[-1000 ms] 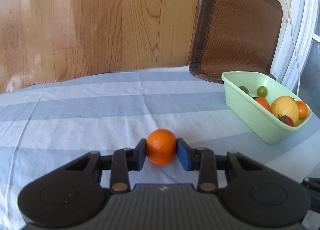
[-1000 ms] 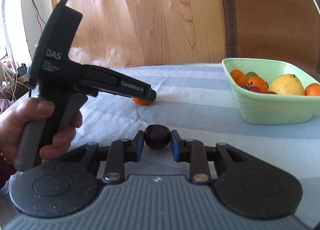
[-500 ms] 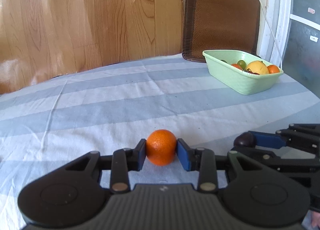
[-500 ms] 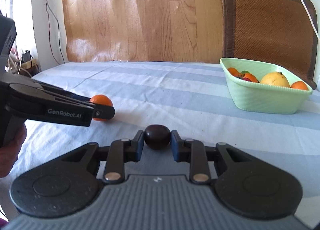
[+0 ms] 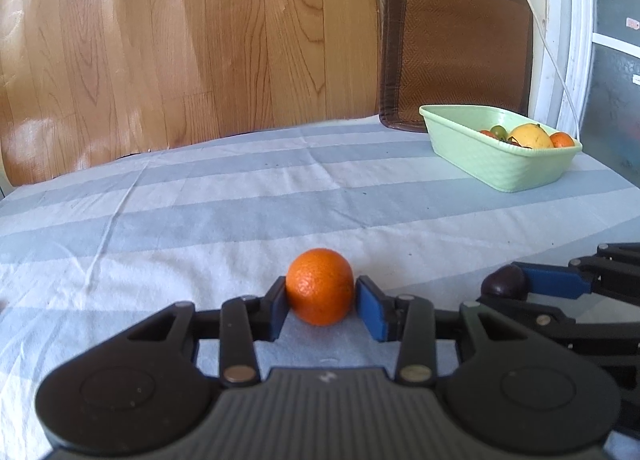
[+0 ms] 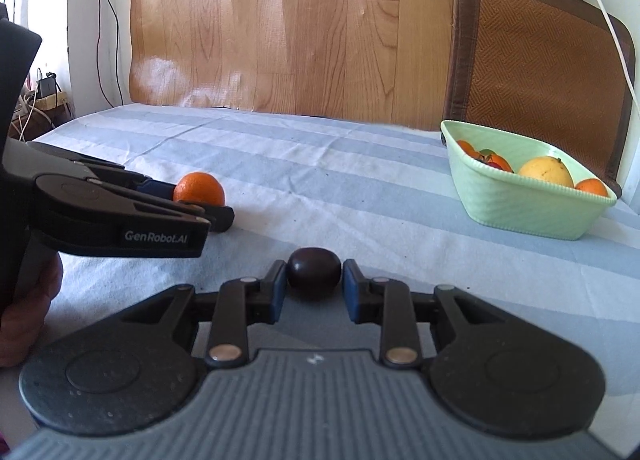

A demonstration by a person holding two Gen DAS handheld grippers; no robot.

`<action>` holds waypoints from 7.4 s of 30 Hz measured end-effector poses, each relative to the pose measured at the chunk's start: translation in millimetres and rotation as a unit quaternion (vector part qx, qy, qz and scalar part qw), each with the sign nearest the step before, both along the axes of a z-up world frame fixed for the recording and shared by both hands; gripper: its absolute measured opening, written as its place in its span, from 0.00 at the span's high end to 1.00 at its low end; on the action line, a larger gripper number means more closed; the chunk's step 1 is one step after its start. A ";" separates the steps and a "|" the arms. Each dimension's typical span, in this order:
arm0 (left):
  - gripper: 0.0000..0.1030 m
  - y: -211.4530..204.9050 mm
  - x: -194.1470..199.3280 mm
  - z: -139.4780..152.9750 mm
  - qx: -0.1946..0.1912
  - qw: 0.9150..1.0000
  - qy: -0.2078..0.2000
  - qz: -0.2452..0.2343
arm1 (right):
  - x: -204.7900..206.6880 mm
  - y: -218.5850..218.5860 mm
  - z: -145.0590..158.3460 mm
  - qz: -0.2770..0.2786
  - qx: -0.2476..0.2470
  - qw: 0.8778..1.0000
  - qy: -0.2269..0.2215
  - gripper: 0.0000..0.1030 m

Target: Organize fruits

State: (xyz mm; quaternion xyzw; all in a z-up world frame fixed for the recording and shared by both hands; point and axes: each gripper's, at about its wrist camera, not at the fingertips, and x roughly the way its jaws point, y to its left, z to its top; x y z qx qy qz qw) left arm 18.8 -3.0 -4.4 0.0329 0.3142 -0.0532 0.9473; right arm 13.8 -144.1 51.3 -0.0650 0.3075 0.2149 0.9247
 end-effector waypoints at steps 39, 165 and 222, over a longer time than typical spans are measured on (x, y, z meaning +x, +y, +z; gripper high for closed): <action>0.49 3.4 -0.8 -0.5 -0.004 1.000 -0.001 0.007 | -5.0 0.5 -0.6 0.001 -0.005 1.000 -0.006 0.56; 0.63 -13.2 -7.0 4.4 -0.011 1.000 -0.003 -0.026 | -6.2 -15.9 -1.0 -0.028 0.027 0.999 -0.017 0.70; 0.50 -121.6 143.5 63.0 -0.017 0.996 -0.013 -0.088 | 82.1 -112.7 19.2 -0.149 0.053 0.979 -0.131 0.65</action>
